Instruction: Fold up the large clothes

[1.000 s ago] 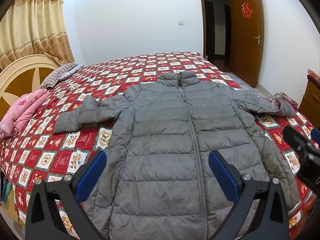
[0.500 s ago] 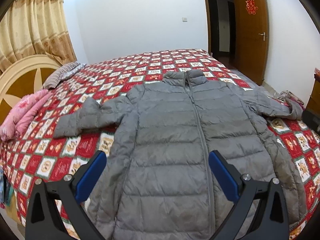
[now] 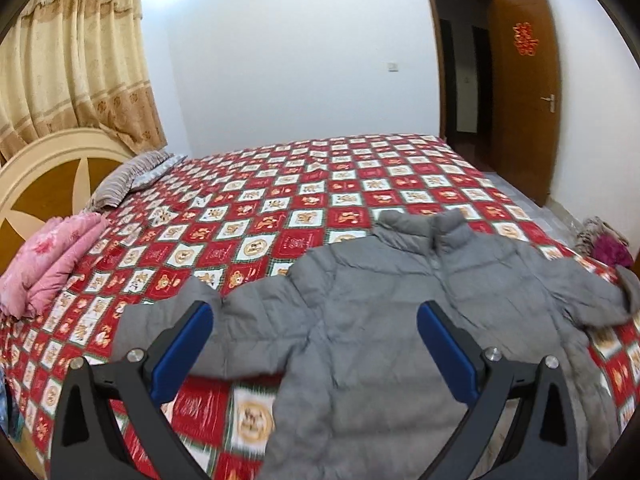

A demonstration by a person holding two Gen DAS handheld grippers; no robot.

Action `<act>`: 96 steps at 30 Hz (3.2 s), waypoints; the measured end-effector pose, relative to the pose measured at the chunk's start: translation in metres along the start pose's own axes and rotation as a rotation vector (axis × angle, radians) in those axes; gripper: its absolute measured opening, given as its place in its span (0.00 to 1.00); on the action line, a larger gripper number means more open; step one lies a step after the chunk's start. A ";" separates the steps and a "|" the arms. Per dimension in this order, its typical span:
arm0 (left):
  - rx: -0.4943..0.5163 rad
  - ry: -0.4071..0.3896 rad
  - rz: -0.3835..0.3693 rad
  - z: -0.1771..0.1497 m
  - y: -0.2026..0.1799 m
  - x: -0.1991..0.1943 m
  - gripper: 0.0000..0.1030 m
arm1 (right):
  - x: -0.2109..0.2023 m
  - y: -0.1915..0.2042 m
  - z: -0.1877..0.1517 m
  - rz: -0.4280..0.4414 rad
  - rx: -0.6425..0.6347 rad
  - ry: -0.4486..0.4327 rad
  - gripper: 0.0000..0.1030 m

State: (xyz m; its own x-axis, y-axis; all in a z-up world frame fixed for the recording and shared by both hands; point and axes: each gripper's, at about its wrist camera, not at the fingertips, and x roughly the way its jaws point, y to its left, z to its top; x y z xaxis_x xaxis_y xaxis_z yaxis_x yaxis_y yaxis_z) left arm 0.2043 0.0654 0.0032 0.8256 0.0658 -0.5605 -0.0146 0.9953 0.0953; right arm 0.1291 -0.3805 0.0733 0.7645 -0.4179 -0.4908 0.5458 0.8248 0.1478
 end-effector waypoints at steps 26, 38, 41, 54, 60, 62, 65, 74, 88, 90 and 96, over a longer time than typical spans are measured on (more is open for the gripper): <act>0.026 0.155 0.013 -0.033 -0.061 0.111 1.00 | 0.253 -0.056 -0.059 -0.410 -0.073 0.335 0.99; 0.063 0.176 0.005 -0.038 -0.088 0.106 1.00 | 0.245 -0.112 -0.077 -0.357 0.050 0.405 0.54; 0.065 0.169 0.001 -0.040 -0.089 0.097 1.00 | 0.226 -0.129 -0.078 -0.301 0.123 0.393 0.43; 0.055 0.175 -0.001 -0.047 -0.081 0.078 1.00 | 0.187 -0.175 -0.106 -0.273 0.356 0.417 0.46; 0.042 0.162 0.029 -0.045 -0.067 0.072 1.00 | 0.180 -0.174 -0.094 -0.388 0.251 0.372 0.59; 0.039 0.161 0.034 -0.044 -0.065 0.072 1.00 | 0.177 -0.185 -0.095 -0.364 0.288 0.378 0.59; 0.038 0.159 0.041 -0.045 -0.064 0.072 1.00 | 0.172 -0.202 -0.099 -0.231 0.391 0.365 0.61; 0.019 0.165 0.029 -0.053 -0.058 0.059 1.00 | 0.185 -0.204 -0.106 -0.218 0.418 0.394 0.37; -0.132 0.166 0.024 -0.065 0.005 0.039 1.00 | 0.088 -0.065 -0.011 0.071 0.170 0.187 0.07; -0.141 0.153 0.030 -0.065 0.014 0.034 1.00 | 0.075 -0.017 -0.004 0.136 0.099 0.182 0.07; -0.166 0.124 0.069 -0.073 0.049 0.026 1.00 | 0.048 0.152 -0.026 0.392 -0.094 0.235 0.07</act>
State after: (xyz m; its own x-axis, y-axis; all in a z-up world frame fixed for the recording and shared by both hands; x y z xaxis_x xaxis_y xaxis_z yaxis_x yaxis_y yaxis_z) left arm 0.1839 0.1206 -0.0662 0.7436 0.1324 -0.6554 -0.1703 0.9854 0.0059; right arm 0.2402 -0.2650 0.0495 0.8028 0.0208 -0.5959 0.1896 0.9386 0.2881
